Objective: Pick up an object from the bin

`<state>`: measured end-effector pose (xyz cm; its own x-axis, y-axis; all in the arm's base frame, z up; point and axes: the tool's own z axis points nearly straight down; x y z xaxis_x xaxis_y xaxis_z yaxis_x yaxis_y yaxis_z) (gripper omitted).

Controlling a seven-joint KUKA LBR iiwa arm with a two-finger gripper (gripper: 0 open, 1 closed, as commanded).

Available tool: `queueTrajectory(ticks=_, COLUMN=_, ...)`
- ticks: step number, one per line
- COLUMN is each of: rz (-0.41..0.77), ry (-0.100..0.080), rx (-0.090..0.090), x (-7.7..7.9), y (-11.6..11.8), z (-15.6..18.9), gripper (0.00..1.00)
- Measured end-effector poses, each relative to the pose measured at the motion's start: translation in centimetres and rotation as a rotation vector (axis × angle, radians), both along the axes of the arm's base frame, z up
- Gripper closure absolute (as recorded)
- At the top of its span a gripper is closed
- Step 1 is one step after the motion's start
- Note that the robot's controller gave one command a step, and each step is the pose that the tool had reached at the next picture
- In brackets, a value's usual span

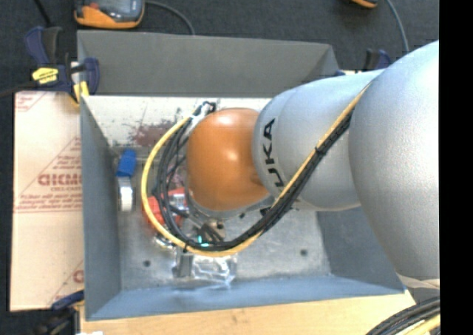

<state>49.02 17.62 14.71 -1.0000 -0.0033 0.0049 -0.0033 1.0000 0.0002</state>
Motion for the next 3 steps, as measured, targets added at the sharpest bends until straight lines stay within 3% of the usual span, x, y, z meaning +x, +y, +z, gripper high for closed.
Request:
queueTrajectory(ticks=1, rz=-0.063, ry=-0.008, rx=0.0, x=9.0, y=-0.8, z=-5.9, gripper=0.0)
queueTrajectory(ticks=2, rz=-0.066, ry=-0.008, rx=0.002, x=8.9, y=-0.7, z=-5.6, gripper=1.0)
queueTrajectory(ticks=3, rz=-0.062, ry=-0.016, rx=0.004, x=9.0, y=-0.1, z=5.3, gripper=1.0)
